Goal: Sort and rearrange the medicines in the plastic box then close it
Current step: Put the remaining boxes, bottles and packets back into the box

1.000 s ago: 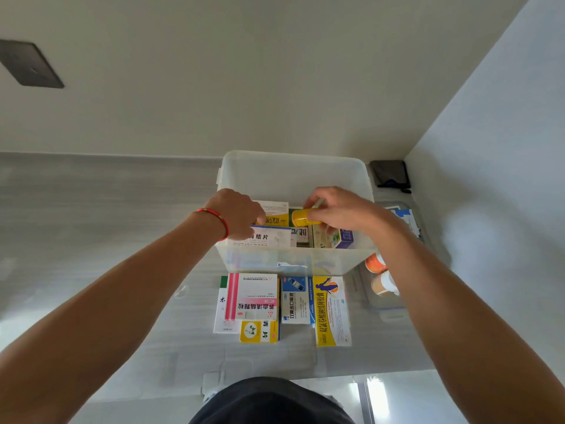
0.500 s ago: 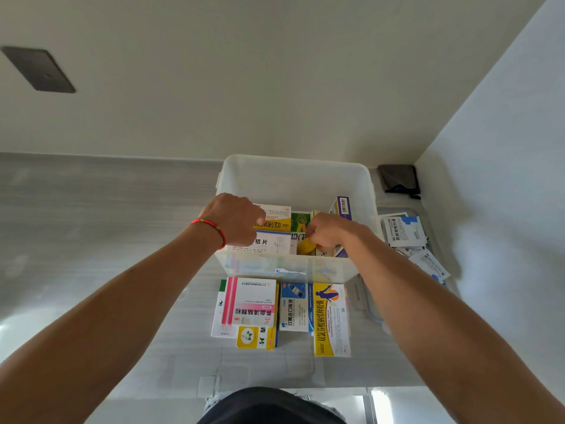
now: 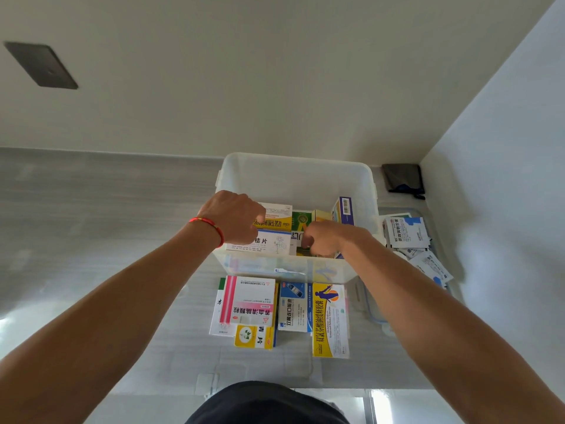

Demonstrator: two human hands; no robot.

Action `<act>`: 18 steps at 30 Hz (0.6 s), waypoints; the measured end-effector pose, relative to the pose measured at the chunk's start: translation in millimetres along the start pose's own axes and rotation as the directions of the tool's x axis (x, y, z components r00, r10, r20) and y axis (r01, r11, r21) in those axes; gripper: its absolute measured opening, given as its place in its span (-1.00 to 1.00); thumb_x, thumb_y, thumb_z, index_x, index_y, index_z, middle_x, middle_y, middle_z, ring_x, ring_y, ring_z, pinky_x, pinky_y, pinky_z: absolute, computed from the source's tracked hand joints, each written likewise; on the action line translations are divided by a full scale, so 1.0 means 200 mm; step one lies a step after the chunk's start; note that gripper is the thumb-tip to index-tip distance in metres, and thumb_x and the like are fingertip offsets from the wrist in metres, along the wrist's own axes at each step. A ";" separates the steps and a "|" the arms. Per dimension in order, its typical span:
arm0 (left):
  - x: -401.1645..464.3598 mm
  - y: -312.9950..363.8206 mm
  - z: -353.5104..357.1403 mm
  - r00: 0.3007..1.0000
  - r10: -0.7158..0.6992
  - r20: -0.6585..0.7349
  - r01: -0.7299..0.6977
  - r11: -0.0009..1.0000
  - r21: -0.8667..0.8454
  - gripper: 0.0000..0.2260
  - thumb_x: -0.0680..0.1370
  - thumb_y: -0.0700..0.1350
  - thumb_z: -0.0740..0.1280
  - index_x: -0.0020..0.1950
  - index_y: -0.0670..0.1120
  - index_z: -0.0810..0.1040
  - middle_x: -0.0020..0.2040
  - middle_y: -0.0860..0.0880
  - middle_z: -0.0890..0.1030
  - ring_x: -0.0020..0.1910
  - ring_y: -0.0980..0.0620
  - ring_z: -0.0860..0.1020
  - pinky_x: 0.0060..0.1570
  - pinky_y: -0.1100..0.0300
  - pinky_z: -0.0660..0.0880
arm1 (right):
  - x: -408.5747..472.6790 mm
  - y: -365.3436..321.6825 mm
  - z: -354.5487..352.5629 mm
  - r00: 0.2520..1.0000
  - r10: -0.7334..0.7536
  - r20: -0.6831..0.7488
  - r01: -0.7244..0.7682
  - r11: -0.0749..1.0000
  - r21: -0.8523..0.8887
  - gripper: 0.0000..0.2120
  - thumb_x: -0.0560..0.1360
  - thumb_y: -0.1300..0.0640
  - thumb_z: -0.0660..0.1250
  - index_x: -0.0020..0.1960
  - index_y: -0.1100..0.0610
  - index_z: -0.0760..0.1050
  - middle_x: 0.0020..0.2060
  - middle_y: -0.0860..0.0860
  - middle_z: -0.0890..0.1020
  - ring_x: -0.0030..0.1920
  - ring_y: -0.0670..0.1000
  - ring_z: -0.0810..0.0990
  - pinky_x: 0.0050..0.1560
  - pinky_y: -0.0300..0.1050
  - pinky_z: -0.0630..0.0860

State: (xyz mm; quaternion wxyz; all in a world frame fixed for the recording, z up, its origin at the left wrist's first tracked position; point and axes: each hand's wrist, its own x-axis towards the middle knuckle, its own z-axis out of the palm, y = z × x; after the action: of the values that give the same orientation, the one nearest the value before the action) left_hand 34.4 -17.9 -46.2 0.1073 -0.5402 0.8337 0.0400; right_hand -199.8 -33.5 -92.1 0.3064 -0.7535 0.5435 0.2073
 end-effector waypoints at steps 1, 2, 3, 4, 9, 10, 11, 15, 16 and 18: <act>0.00 0.00 0.00 1.000 -0.003 -0.007 0.003 1.000 -0.016 -0.70 0.49 0.03 0.24 0.19 0.23 0.56 -0.10 0.14 0.64 -0.25 0.08 0.55 -0.32 0.23 0.38 | -0.03 -0.01 -0.01 0.999 -0.004 -0.036 0.004 1.000 0.006 -0.69 0.64 0.23 0.25 0.35 0.12 0.54 0.22 0.09 0.64 0.12 0.10 0.64 0.22 0.00 0.60; 0.00 0.00 0.00 1.000 -0.007 -0.016 0.006 0.999 -0.042 -0.71 0.50 0.03 0.24 0.18 0.24 0.57 -0.09 0.14 0.65 -0.22 0.07 0.56 -0.29 0.22 0.39 | -0.06 -0.01 -0.03 0.995 -0.011 -0.102 0.015 0.999 0.037 -0.72 0.65 0.22 0.24 0.32 0.13 0.56 0.22 0.09 0.65 0.12 0.09 0.65 0.21 -0.03 0.59; -0.01 0.00 -0.01 0.999 -0.013 -0.030 0.011 0.996 -0.086 -0.72 0.50 0.02 0.24 0.17 0.23 0.58 -0.08 0.15 0.66 -0.18 0.07 0.58 -0.24 0.22 0.43 | -0.11 -0.02 -0.05 0.980 -0.021 -0.199 0.042 0.994 0.105 -0.74 0.67 0.21 0.22 0.30 0.13 0.58 0.21 0.08 0.66 0.13 0.07 0.66 0.20 -0.08 0.59; -0.02 0.00 -0.02 0.998 -0.027 -0.054 0.018 0.986 -0.163 -0.74 0.52 0.00 0.25 0.16 0.22 0.59 -0.09 0.16 0.67 -0.13 0.09 0.61 -0.18 0.21 0.50 | -0.17 -0.02 -0.07 0.949 -0.033 -0.314 0.096 0.978 0.185 -0.75 0.68 0.20 0.22 0.29 0.12 0.59 0.21 0.06 0.68 0.13 0.03 0.67 0.17 -0.15 0.57; -0.20 0.09 -0.12 0.866 -0.162 -0.473 -0.167 0.799 -0.578 -0.77 0.54 -0.28 0.31 0.11 -0.09 0.67 -0.13 0.02 0.71 -0.16 0.07 0.66 -0.04 0.06 0.65 | -0.68 -0.06 0.00 0.642 -0.162 -0.749 0.543 0.786 0.295 -0.83 0.63 0.07 0.29 0.08 0.09 0.64 -0.15 -0.18 0.68 -0.17 -0.17 0.66 -0.18 -0.39 0.54; -0.28 0.13 -0.13 0.802 -0.151 -0.577 -0.253 0.791 -0.558 -0.79 0.54 -0.28 0.31 0.09 -0.11 0.67 -0.13 0.03 0.70 -0.17 0.10 0.65 -0.05 0.15 0.64 | -0.76 -0.06 0.07 0.632 -0.157 -0.759 0.566 0.763 0.314 -0.83 0.61 0.03 0.29 -0.01 0.06 0.63 -0.23 -0.20 0.66 -0.23 -0.15 0.65 -0.25 -0.41 0.51; -0.35 0.19 -0.12 0.743 -0.128 -0.657 -0.335 0.778 -0.531 -0.82 0.55 -0.26 0.32 0.07 -0.11 0.66 -0.12 0.07 0.68 -0.18 0.15 0.63 -0.06 0.27 0.60 | -0.81 -0.05 0.15 0.657 -0.121 -0.744 0.540 0.764 0.353 -0.83 0.59 -0.01 0.29 -0.09 0.02 0.60 -0.30 -0.18 0.64 -0.29 -0.13 0.64 -0.30 -0.42 0.49; -0.61 0.39 0.09 0.764 -0.061 -0.642 -0.395 0.742 -0.541 -0.91 0.53 -0.21 0.36 -0.01 -0.08 0.64 -0.12 0.05 0.69 -0.17 0.18 0.61 -0.09 0.32 0.59 | -0.83 -0.01 0.55 0.847 0.195 -0.494 0.045 0.901 0.432 -0.77 0.58 -0.14 0.31 0.06 0.01 0.55 -0.09 -0.15 0.65 -0.08 -0.14 0.66 -0.07 -0.19 0.61; -0.64 0.41 0.17 0.809 -0.067 -0.584 -0.336 0.762 -0.554 -0.91 0.51 -0.23 0.39 -0.03 -0.10 0.66 -0.12 0.02 0.70 -0.16 0.13 0.63 -0.11 0.21 0.63 | -0.80 -0.01 0.64 0.874 0.264 -0.408 -0.092 0.914 0.395 -0.68 0.59 -0.17 0.32 0.22 0.01 0.48 0.10 -0.11 0.59 0.10 -0.09 0.61 0.08 -0.11 0.60; -0.68 0.42 0.33 0.887 -0.087 -0.453 -0.200 0.814 -0.546 -0.85 0.43 -0.30 0.47 -0.03 -0.13 0.69 -0.08 -0.04 0.70 -0.11 -0.01 0.66 -0.13 0.01 0.65 | -0.73 -0.03 0.77 0.893 0.317 -0.320 -0.223 0.928 0.298 -0.43 0.57 -0.24 0.31 0.44 0.00 0.26 0.33 -0.01 0.40 0.31 0.01 0.46 0.22 -0.02 0.56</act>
State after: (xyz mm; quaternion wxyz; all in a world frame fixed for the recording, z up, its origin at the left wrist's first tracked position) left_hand 20.4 150.4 -85.1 -0.2626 -0.5149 0.7989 0.1661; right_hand -238.2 175.0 -108.7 0.2622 -0.6496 0.7127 0.0345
